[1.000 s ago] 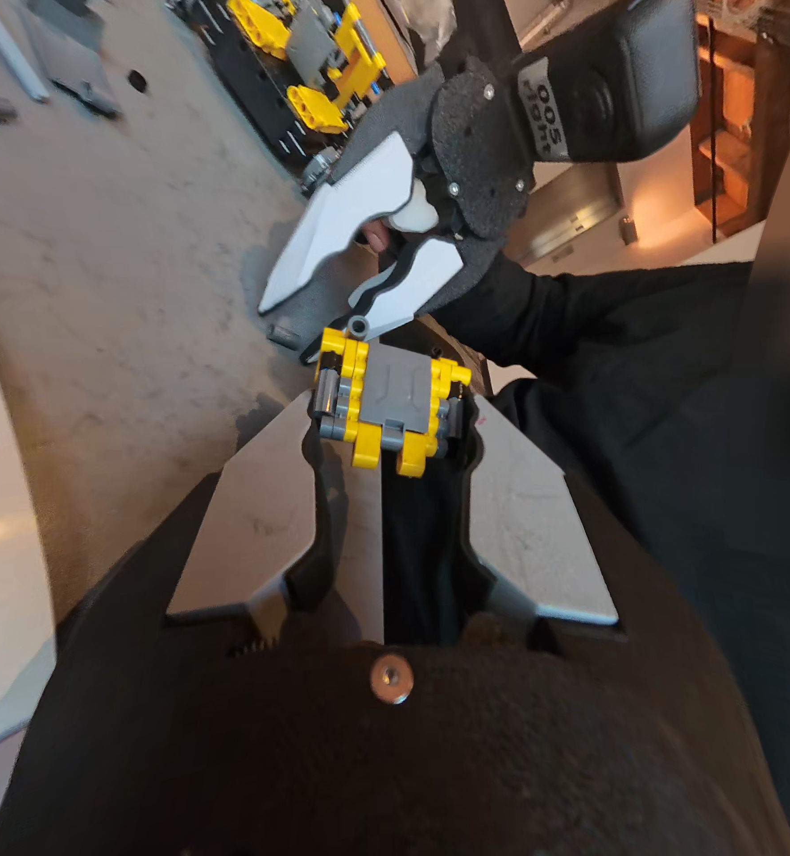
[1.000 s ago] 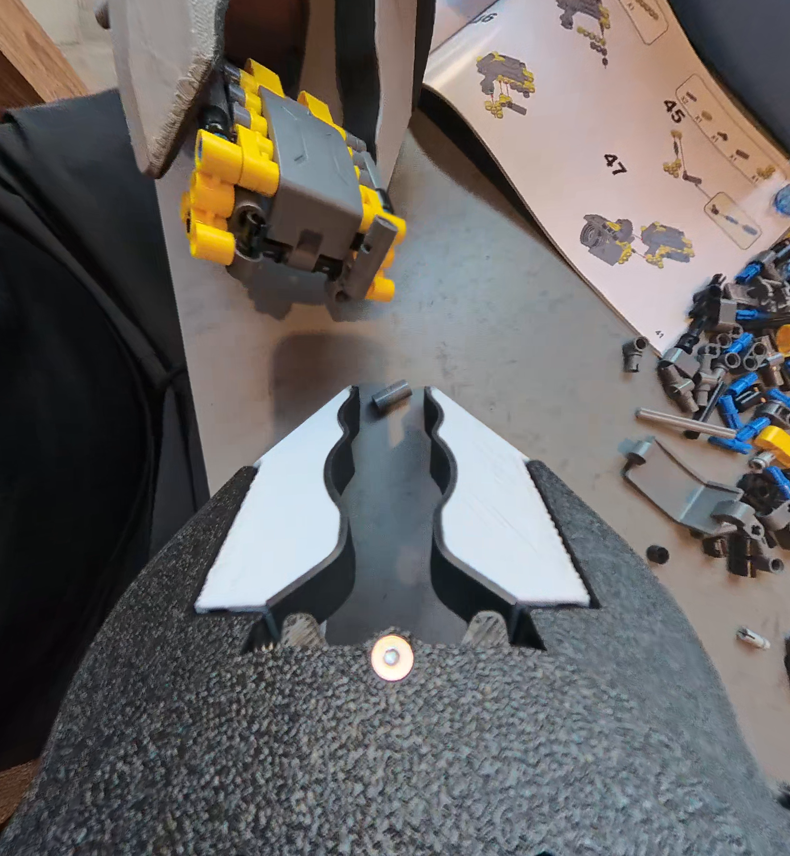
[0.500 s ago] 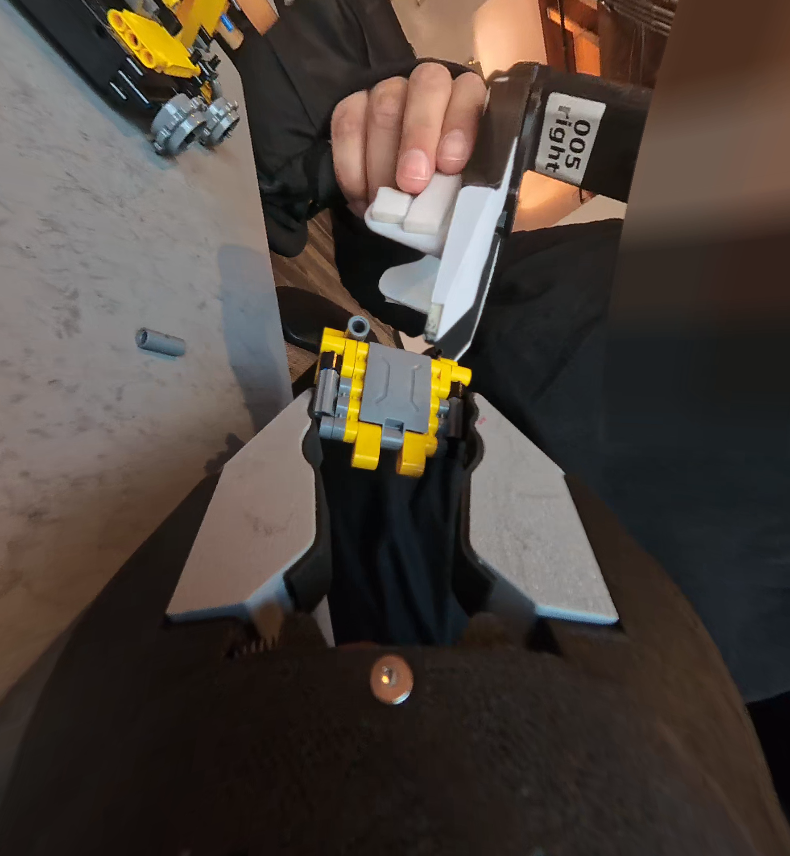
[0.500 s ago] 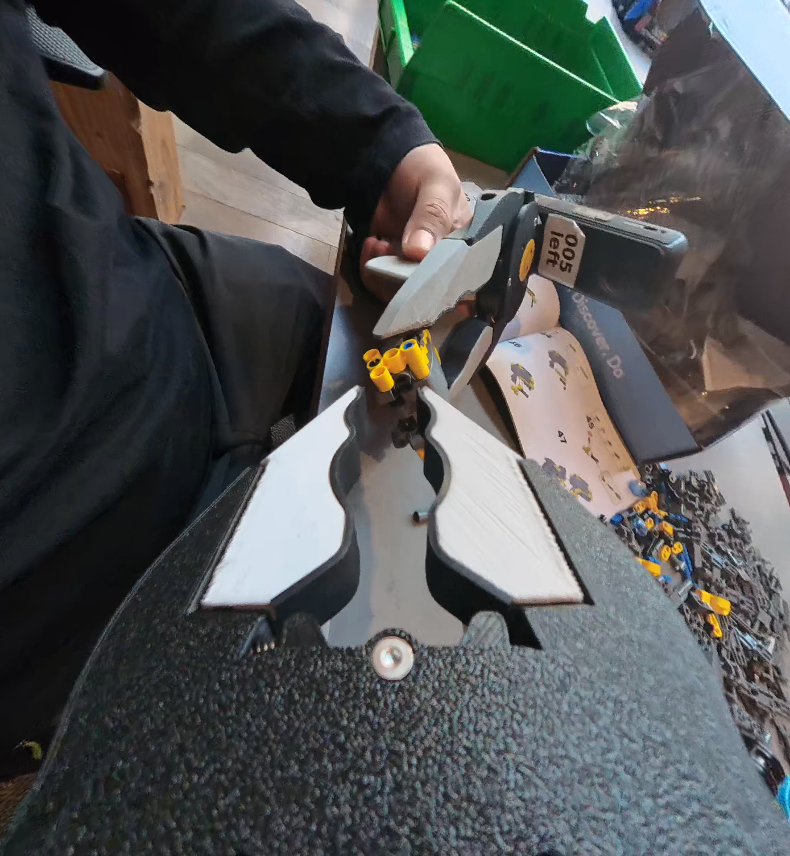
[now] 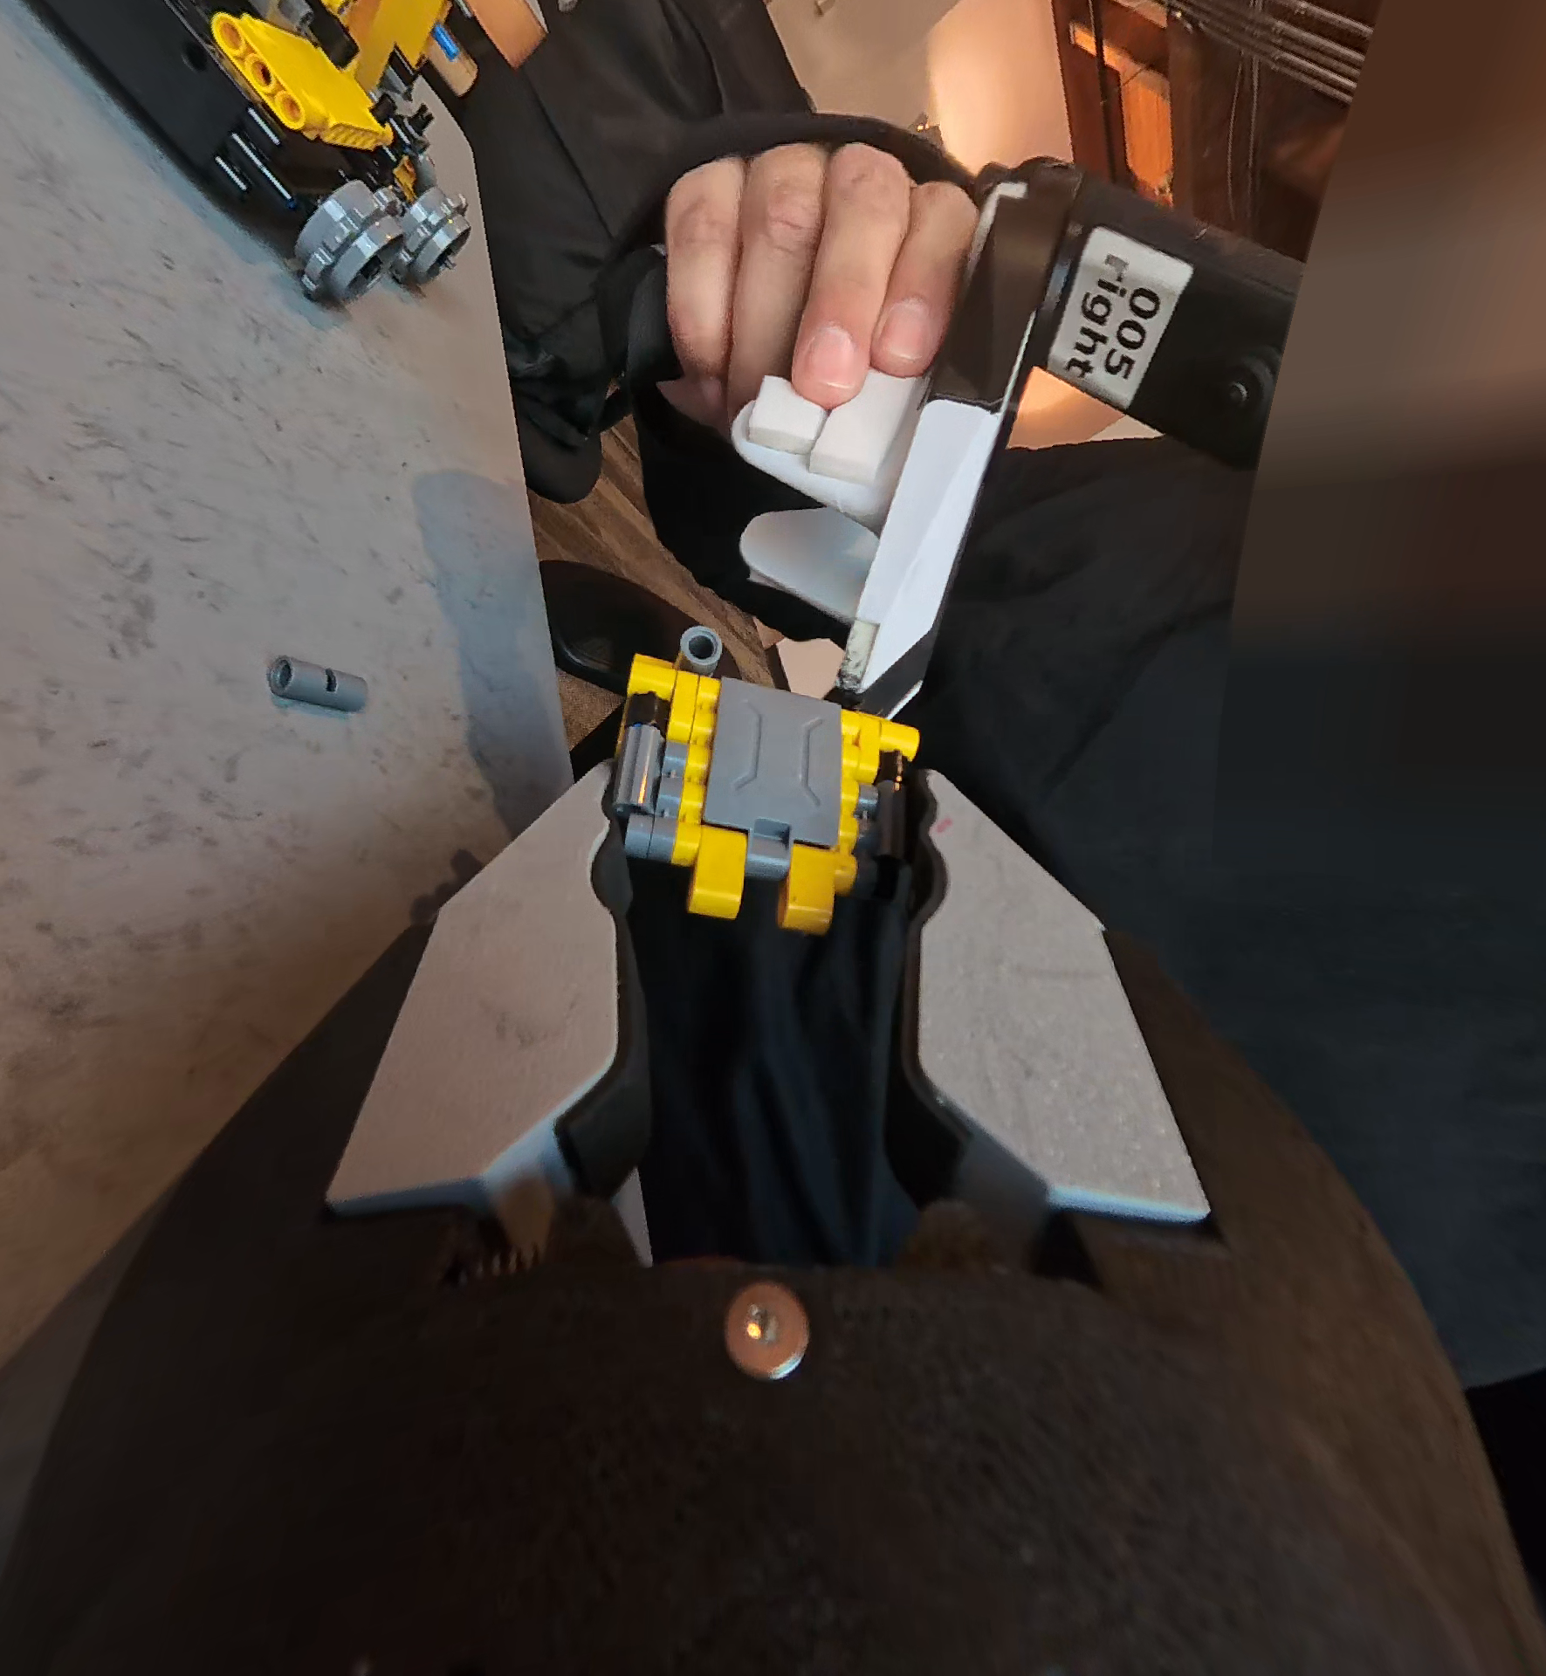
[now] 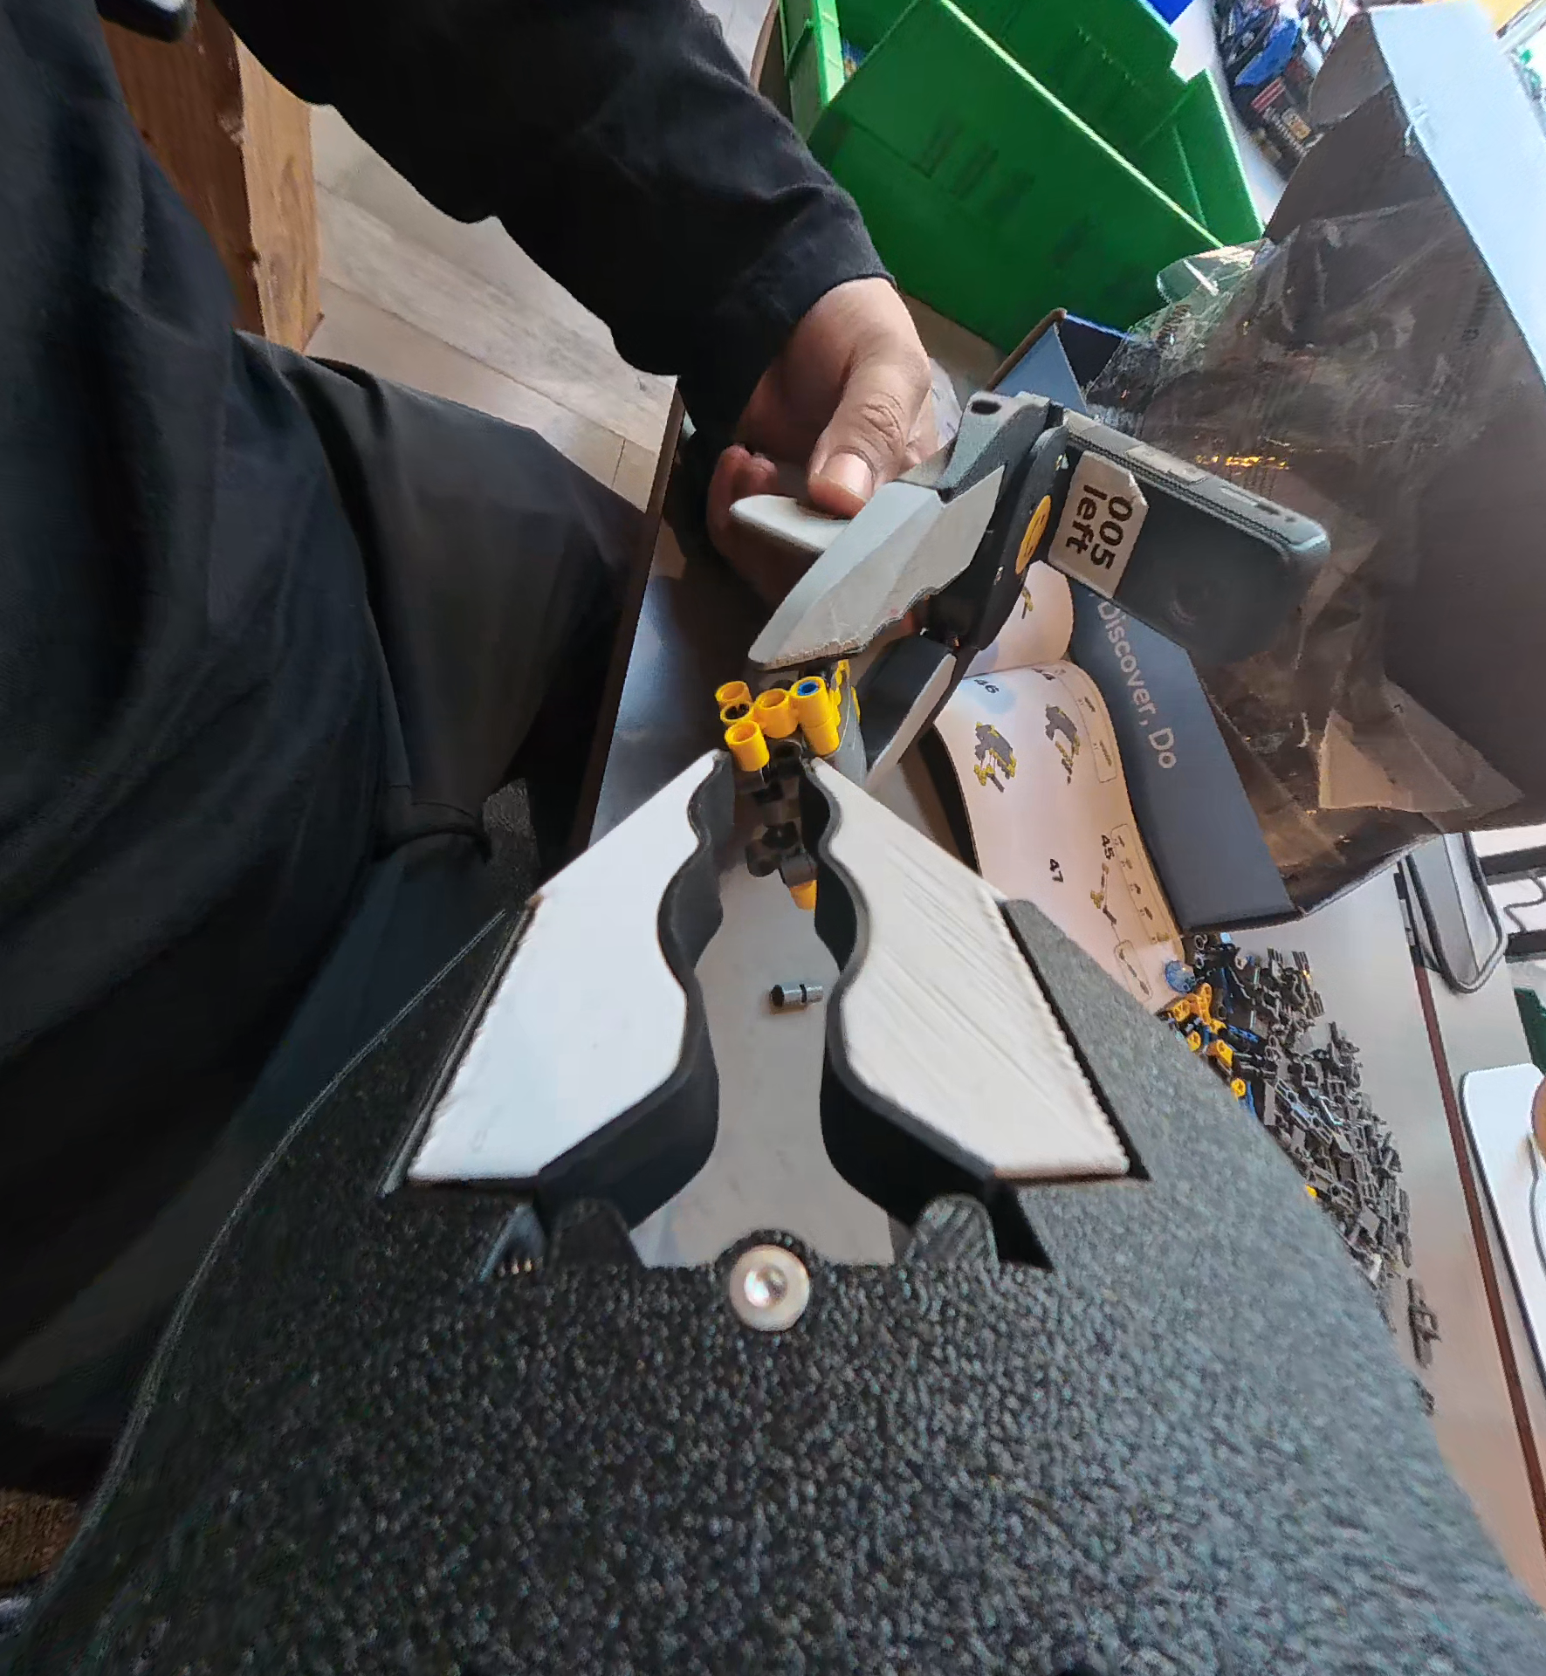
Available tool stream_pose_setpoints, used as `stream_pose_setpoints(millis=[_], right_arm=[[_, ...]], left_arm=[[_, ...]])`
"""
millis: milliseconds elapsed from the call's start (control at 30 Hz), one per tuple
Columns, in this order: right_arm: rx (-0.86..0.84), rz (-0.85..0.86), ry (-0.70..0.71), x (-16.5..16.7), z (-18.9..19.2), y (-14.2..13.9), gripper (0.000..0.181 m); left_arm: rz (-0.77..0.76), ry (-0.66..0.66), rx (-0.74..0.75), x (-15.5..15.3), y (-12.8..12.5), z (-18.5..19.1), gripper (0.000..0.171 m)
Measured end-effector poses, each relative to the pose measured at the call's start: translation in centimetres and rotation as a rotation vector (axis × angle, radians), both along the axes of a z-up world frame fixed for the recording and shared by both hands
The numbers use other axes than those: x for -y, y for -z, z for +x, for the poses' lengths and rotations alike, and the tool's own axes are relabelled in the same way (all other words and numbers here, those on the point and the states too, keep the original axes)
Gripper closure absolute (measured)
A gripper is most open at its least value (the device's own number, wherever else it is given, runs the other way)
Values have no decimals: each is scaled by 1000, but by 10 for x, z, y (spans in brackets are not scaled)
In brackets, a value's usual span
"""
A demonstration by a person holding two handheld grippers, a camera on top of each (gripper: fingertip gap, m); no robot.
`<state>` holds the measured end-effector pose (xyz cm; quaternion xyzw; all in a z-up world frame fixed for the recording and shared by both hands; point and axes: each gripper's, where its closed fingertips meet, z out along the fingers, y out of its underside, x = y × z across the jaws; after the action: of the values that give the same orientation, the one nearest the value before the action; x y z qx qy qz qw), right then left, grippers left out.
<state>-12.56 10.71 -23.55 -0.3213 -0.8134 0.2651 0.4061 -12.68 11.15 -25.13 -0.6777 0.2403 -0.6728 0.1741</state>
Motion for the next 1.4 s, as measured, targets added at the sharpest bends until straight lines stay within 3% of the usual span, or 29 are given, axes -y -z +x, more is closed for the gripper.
stream_pose_setpoints(millis=[167,233,333,433,500,600,733,967,1067,1133,1267,1367,1400], right_arm=[[38,130,14,-5,1,6,171],[54,129,-5,-2,3,10,181],[73,114,-12,-1,0,23,181],[41,107,72,-26,-9,33,181],[15,67,123,-42,-10,37,181],[-16,-44,178,-52,-8,34,181],[-32,-167,248,-63,-2,27,149],[-34,-175,331,-76,-2,30,147],[31,-188,301,-72,-7,42,154],[59,-179,262,-69,-11,46,171],[159,-184,173,-68,-12,48,172],[277,-230,98,-67,-10,44,173],[306,-222,84,-70,-11,43,173]], left_arm=[[-3,-27,-43,-5,7,-2,113],[9,-77,-20,-11,3,-5,160],[-6,-115,31,-19,-3,-13,166],[13,-132,-123,-23,17,-8,166],[45,-169,-144,-29,18,-7,166],[-17,-217,-110,-37,17,-12,166],[-67,-296,-78,-49,16,-20,166],[-113,-343,-50,-54,15,-21,166],[-120,-347,-46,-54,15,-20,166],[-128,-361,-45,-54,16,-20,166],[-126,-379,-50,-53,14,-23,165],[-2,-384,-174,-46,17,-29,156],[53,-390,-263,-45,23,-33,145]])
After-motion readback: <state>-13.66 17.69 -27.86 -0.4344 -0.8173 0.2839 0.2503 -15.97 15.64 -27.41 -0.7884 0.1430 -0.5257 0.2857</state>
